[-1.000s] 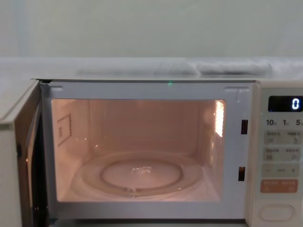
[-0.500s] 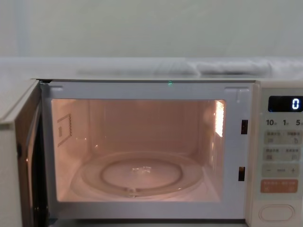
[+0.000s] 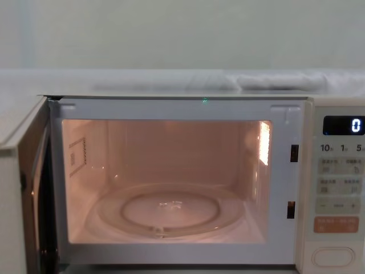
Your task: Press the button to open the microwave door with one hand; close the microwave door with the other hand.
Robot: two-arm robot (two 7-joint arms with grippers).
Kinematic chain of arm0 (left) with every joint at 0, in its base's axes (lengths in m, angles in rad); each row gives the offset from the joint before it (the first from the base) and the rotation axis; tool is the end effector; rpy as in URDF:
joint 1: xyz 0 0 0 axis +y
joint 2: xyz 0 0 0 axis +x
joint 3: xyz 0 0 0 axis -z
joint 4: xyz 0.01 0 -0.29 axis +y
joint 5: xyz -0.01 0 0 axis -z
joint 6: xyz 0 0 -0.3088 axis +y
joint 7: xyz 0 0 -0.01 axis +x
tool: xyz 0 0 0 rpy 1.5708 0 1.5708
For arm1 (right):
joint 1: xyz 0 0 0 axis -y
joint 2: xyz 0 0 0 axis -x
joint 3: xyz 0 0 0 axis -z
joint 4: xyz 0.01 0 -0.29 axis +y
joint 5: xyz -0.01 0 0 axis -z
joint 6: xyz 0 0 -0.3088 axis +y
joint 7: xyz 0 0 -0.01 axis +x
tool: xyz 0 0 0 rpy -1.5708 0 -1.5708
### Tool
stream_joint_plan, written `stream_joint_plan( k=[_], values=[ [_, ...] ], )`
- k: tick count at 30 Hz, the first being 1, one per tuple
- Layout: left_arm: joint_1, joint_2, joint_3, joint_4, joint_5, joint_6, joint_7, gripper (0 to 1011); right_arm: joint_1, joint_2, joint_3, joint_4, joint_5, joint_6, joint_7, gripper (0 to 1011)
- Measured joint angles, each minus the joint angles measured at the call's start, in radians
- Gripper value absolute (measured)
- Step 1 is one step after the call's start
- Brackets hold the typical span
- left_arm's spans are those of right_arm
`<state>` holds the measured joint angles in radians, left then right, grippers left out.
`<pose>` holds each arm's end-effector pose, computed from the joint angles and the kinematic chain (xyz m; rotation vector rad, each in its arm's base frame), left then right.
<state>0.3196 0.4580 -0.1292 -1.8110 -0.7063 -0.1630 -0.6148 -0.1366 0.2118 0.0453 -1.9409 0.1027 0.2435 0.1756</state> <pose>0.2458 0.1366 -0.2720 -0.2680 0.0031 0.9819 0.2838 -0.0527 -0.2200 -0.1014 -0.0751 -1.3861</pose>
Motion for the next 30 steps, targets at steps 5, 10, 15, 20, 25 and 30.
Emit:
stream_joint_plan(
  k=[5, 10, 15, 20, 25, 30],
  values=[
    [-0.012, 0.023, 0.014, -0.035, -0.046, 0.004, -0.041, 0, 0.0, 0.0, 0.0, 0.0, 0.0, 0.0, 0.0, 1002],
    [-0.037, 0.043, 0.041, -0.055, -0.068, 0.009, -0.064, 0, 0.0, 0.0, 0.0, 0.0, 0.0, 0.0, 0.0, 1002],
    [-0.072, 0.058, 0.08, -0.057, -0.071, 0.019, -0.075, 0, 0.0, 0.0, 0.0, 0.0, 0.0, 0.0, 0.0, 1002],
    [-0.122, 0.075, 0.135, -0.044, -0.07, 0.03, -0.094, 0, 0.0, 0.0, 0.0, 0.0, 0.0, 0.0, 0.0, 1002],
    [-0.168, 0.086, 0.18, -0.03, -0.061, 0.039, -0.105, 0, 0.0, 0.0, 0.0, 0.0, 0.0, 0.0, 0.0, 1002],
    [-0.22, 0.091, 0.235, -0.012, -0.036, 0.049, -0.097, 0, 0.0, 0.0, 0.0, 0.0, 0.0, 0.0, 0.0, 1002]
  ],
)
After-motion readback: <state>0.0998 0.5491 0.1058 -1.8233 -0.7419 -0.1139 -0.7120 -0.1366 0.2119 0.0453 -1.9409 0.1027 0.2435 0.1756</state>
